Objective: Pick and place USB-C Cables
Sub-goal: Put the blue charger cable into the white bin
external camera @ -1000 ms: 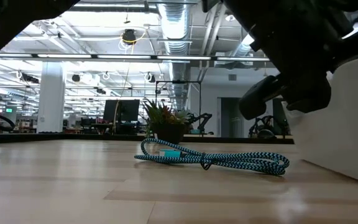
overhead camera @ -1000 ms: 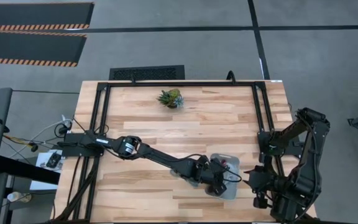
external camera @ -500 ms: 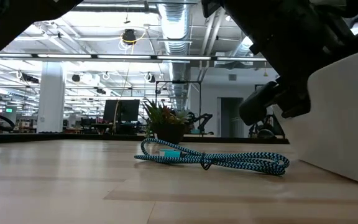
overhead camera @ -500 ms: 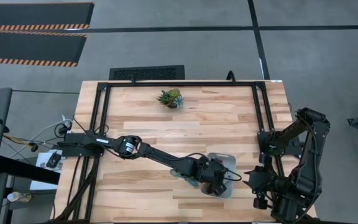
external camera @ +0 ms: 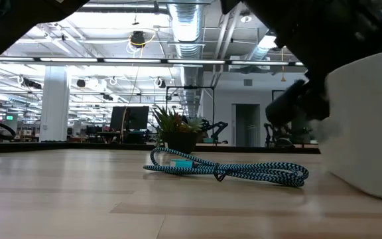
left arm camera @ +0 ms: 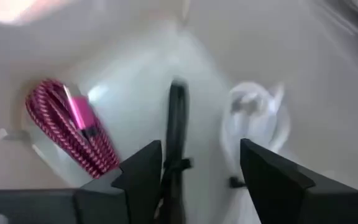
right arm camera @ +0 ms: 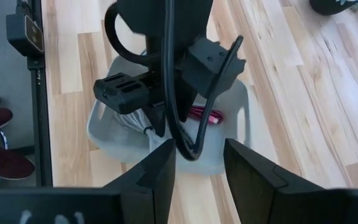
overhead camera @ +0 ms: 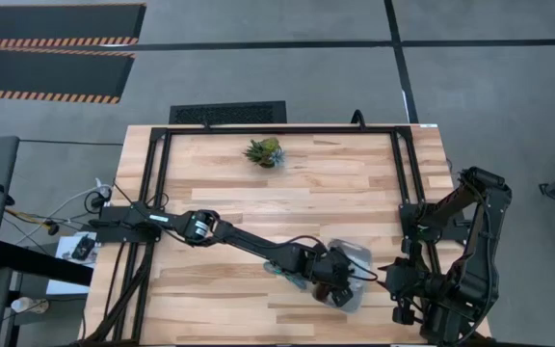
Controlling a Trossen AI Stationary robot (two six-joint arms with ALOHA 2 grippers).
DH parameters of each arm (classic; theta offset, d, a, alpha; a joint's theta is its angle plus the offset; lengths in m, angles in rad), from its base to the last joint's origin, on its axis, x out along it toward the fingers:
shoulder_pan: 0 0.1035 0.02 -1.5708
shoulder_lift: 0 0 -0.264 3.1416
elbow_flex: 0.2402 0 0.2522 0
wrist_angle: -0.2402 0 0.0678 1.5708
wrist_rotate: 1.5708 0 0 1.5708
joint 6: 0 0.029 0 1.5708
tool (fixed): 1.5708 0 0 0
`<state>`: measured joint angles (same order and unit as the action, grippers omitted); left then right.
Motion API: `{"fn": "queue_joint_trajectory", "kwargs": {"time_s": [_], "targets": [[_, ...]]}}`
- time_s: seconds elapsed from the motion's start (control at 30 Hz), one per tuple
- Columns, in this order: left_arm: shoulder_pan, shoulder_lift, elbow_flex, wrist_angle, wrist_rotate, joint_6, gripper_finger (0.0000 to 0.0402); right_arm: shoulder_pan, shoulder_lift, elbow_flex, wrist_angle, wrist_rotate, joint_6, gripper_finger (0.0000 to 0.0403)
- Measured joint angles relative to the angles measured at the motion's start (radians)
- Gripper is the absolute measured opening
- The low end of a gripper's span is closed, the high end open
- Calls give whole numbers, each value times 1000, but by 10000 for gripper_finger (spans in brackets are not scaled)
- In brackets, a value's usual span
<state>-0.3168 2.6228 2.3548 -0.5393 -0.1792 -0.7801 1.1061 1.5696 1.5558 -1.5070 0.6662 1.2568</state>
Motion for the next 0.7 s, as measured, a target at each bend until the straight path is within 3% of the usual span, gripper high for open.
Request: {"fn": "queue_joint_trajectory", "kwargs": {"time_s": [0.37,0.5,0.7], "targets": [[3,-36,0,-45,12,42,208,0,0,0,0,0,0,161],[4,-79,0,-106,55,144,208,0,-1,0,-3,0,-1,161],[2,-197,0,-332,62,354,208,0,-1,0,-5,-2,-5,161]]}}
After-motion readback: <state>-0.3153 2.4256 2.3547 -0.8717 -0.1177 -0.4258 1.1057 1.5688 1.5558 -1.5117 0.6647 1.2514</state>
